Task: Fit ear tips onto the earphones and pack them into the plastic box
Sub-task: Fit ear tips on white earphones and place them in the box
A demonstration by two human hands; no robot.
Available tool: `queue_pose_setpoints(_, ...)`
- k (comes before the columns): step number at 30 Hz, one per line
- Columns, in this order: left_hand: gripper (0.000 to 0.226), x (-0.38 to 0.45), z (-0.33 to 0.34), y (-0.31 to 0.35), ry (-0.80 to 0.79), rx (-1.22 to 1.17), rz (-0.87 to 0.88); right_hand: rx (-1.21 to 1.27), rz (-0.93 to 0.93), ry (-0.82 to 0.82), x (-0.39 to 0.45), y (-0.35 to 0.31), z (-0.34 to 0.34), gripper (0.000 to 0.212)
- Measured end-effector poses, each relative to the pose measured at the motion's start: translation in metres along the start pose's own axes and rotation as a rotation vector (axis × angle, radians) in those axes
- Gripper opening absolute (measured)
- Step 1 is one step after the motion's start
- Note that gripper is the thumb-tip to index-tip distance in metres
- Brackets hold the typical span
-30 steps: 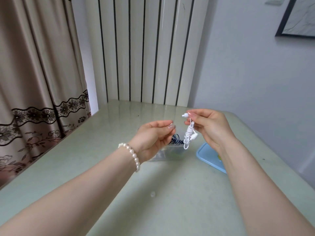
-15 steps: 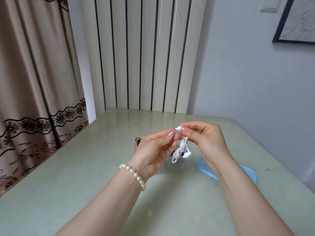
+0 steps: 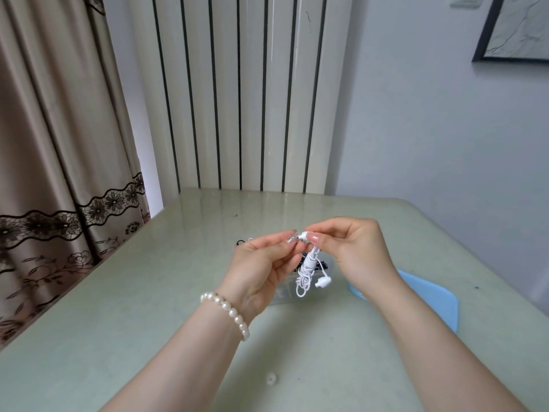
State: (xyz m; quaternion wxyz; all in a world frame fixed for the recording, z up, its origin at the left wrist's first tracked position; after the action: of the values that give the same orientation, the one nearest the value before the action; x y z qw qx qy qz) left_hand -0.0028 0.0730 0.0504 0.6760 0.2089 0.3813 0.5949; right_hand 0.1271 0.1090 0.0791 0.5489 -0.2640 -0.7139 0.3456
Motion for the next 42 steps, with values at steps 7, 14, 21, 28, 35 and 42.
queue_pose_setpoints(7,0.010,-0.003,0.001,0.001,0.034,0.141,0.109,-0.043,0.045,0.026,-0.002,0.002,0.002,0.028)
queue_pose_setpoints(14,0.010,-0.003,0.003,-0.002,0.071,0.206,0.151,-0.095,0.039,0.045,-0.001,0.010,0.003,0.025)
queue_pose_setpoints(21,0.009,-0.007,0.002,-0.001,0.128,0.265,0.202,-0.031,0.071,0.018,-0.003,0.007,0.003,0.023)
queue_pose_setpoints(28,0.009,-0.009,0.004,-0.001,0.140,0.280,0.231,-0.053,0.070,0.061,-0.003,0.008,0.003,0.026)
queue_pose_setpoints(35,0.012,-0.010,0.010,-0.005,0.100,0.252,0.224,-0.220,-0.086,0.124,-0.007,0.006,0.007,0.024)
queue_pose_setpoints(42,0.013,-0.014,0.010,0.001,0.088,0.258,0.251,0.016,0.022,0.112,-0.003,0.002,-0.001,0.025)
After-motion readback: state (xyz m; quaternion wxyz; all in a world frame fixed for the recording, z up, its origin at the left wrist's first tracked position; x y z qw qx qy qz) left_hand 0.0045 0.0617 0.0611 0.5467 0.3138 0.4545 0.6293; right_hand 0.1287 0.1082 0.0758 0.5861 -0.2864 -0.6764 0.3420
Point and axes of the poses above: each hand's wrist, its own x-axis towards the middle knuckle, its own z-axis out of the palm, y = z × x, the point moved 2 cm from there along x, towards the middle knuckle, and after that the axes turned 14 degrees about -z, right-handed, at the moved point
